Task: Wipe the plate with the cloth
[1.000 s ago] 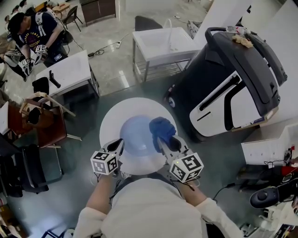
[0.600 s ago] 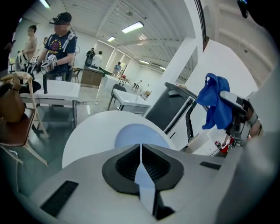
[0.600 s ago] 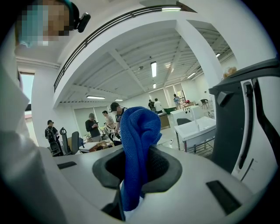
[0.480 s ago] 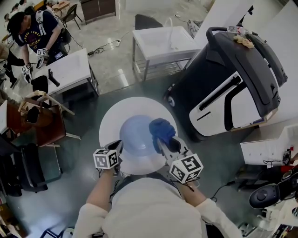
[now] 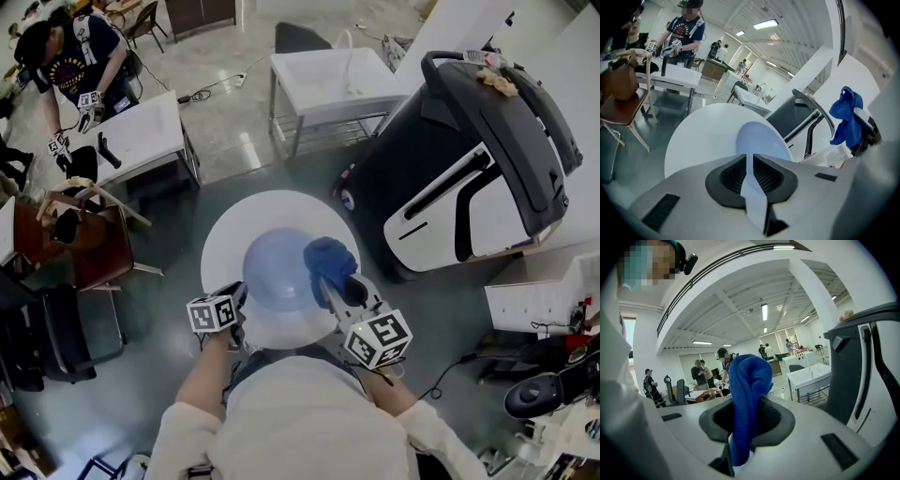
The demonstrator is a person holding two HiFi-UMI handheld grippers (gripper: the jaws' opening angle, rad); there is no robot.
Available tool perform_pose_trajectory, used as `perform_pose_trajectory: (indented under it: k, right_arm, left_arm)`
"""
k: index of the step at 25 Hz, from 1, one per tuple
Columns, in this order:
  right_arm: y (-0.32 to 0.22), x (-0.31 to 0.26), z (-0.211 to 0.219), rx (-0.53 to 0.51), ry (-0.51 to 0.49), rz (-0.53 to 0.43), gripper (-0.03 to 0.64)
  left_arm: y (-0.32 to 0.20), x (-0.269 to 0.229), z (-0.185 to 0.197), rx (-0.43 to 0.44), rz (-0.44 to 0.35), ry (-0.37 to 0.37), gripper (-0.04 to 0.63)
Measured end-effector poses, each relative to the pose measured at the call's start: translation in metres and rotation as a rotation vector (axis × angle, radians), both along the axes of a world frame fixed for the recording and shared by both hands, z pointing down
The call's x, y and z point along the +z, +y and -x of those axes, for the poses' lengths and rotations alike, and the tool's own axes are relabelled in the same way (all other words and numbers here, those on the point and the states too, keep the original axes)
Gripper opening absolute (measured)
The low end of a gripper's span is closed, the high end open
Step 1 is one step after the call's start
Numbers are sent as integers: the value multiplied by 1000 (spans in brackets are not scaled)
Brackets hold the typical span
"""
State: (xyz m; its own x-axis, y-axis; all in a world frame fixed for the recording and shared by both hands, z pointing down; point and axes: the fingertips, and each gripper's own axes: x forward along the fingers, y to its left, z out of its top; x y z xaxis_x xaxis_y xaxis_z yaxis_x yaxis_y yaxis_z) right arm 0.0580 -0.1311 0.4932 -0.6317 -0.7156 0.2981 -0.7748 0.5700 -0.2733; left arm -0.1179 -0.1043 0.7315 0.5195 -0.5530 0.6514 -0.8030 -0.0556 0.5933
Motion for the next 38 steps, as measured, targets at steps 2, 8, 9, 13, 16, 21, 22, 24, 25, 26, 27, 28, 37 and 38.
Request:
perform_pose_trajectory:
  k: [2,8,9,13,16,21,22,24,25,26,27,28,37,38]
  right_arm:
    - [0,1,0,0,2,3,92]
    - [0,3,-5,5,13,8,92]
    - [0,3,-6,7,16,10,92]
    - [0,6,-8,12,24,21,92]
    - [-1,10,-11,19,30,30,92]
    - [0,15,-15,25,41,42,92]
    - [0,16,-16,25,43,44,92]
    - [1,17,-19,27,46,49,92]
    - [1,17,-20,28,47,51,92]
    - [1,17,-21,30,48,52,92]
    - [0,17,-22,32,49,52,92]
    - [0,17,-24,34,51,52,92]
    - [-2,19,-31,43,62,59,92]
    - [-1,18,-31,42,61,57,92]
  left_arm:
    - [0,6,0,-11,21,3,41]
    - [1,26,-3,-60,96,39,170]
    - [1,28,-5,-70,109,59,172]
    - [-1,38,-6,-97,140,79,189]
    - [-4,45,-7,-107,160,91,195]
    - [-7,54,-11,-124,186,113,195]
    - [-7,56,-12,-131,195,118,195]
    - [-7,61,-14,-137,214,122,195]
    - [-7,63,-15,-138,223,119,195]
    - [-6,64,-15,-137,229,113,195]
    - [-6,65,-14,-135,232,104,195]
    - [-6,66,-13,-133,233,93,192]
    - [-7,72,-8,-180,273,115,55]
    - [-7,72,-8,-196,281,131,49]
